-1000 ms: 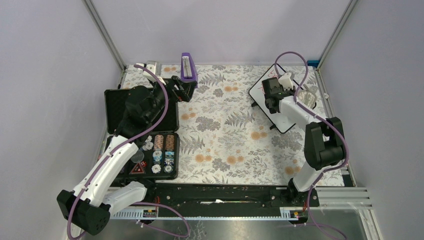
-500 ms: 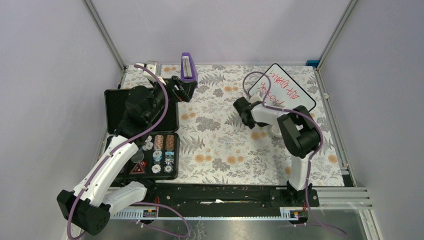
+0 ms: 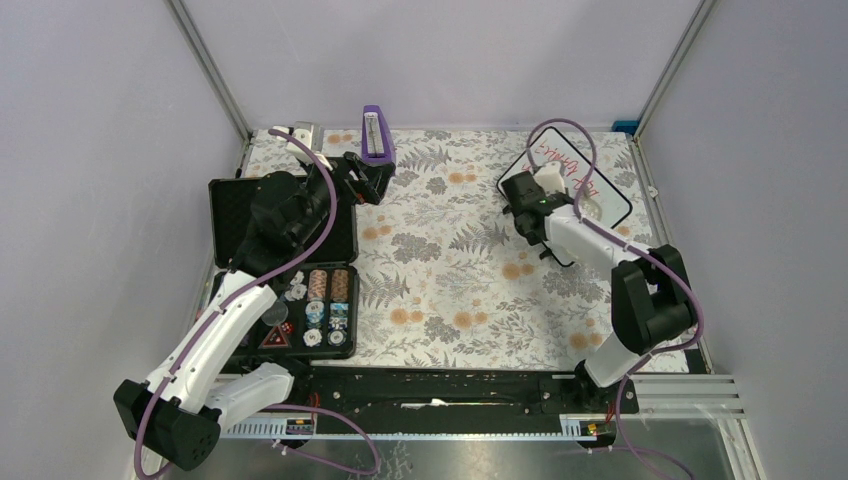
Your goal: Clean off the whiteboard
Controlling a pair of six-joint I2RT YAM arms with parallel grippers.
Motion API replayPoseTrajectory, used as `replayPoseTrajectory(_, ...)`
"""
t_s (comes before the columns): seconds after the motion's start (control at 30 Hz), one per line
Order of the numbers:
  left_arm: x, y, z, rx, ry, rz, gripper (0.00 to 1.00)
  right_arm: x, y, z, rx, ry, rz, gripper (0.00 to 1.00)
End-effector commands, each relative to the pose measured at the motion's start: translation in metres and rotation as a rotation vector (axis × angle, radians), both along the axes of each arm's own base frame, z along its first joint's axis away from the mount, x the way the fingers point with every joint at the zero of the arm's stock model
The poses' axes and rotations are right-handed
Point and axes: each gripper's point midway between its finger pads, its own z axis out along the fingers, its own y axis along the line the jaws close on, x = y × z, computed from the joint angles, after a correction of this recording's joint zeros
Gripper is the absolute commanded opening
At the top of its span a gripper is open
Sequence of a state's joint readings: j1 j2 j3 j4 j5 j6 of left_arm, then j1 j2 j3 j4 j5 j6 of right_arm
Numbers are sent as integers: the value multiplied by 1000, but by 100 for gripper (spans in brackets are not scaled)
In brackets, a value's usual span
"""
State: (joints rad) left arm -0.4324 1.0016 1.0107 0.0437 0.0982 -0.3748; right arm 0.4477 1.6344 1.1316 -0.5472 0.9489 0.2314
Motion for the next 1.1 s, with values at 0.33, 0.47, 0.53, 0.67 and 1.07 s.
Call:
replayPoseTrajectory(0.33, -4, 1, 28, -42, -69, -8, 99, -19, 5, -90, -109, 250, 4, 0)
replayPoseTrajectory(0.47, -3, 2, 27, -39, -68, -3, 99, -8, 34, -89, 15, 211, 95, 0)
replayPoseTrajectory(0.53, -3, 1, 26, -37, -66, -3, 99, -4, 40, -72, 56, 160, 119, 0)
replayPoseTrajectory(0.67, -3, 0, 26, -39, -64, -10, 99, 4, 26, -19, 5, 31, 100, 0)
replayPoseTrajectory(1.07, -3, 0, 25, -41, -62, -13, 99, 21, -26, -2, -100, 53, -42, 0)
